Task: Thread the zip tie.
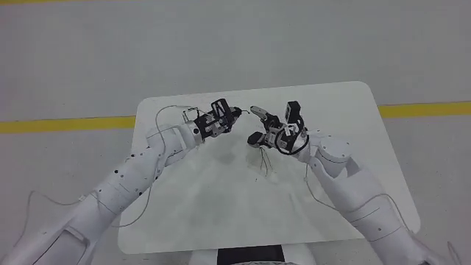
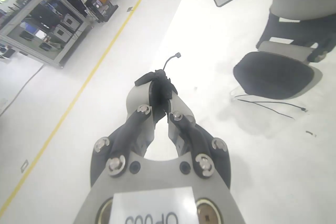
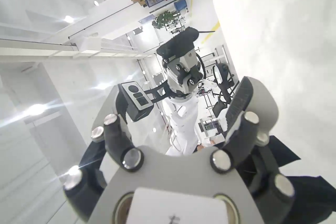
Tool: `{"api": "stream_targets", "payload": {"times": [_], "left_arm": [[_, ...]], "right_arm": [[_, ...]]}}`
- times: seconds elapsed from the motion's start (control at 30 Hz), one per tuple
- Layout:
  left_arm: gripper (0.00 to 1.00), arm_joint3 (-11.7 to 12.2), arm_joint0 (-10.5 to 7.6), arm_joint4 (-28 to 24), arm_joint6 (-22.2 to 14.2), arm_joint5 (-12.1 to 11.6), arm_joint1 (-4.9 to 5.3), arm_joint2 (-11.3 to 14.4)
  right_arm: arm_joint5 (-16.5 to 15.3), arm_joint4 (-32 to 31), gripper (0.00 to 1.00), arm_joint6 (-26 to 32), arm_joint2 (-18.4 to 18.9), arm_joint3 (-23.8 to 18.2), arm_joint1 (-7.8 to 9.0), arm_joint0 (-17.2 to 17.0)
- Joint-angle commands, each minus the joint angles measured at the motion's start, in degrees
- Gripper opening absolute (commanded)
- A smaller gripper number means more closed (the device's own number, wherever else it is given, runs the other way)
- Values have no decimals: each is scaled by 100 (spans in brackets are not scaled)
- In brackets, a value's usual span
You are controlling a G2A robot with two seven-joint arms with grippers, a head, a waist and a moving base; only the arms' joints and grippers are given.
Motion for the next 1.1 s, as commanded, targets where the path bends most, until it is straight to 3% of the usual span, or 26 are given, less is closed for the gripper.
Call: {"api": "stream_targets", "payload": {"times": [0.0, 0.1, 0.27, 0.53, 0.6, 0.63, 0.67, 0.77, 1.07], "left_arm": [[0, -4, -143, -173, -96, 0, 94, 193], [0, -48, -286, -283, 25, 0, 198, 376], [0, -48, -286, -283, 25, 0, 198, 376], [0, -48, -286, -283, 25, 0, 198, 376], [0, -48, -286, -283, 25, 0, 198, 376], [0, -48, -286, -283, 25, 0, 198, 376], [0, -48, -286, -283, 25, 0, 198, 376], [0, -48, -286, -283, 25, 0, 198, 376], [0, -48, -286, -283, 25, 0, 198, 376]], "right_arm": [[-53, -92, 100, -48, -32, 52, -7, 42], [-53, -92, 100, -48, -32, 52, -7, 42], [-30, 85, 100, -186, -39, 126, -29, -14], [-96, 537, 100, -465, -252, 625, -173, 258], [-194, 628, 55, -546, -270, 710, -204, 294], [-260, 669, 49, -580, -267, 736, -215, 293], [-342, 706, 37, -603, -265, 754, -227, 289], [-554, 800, 29, -561, -234, 773, -243, 234], [-868, 688, 29, -364, -169, 714, -247, 85]]}}
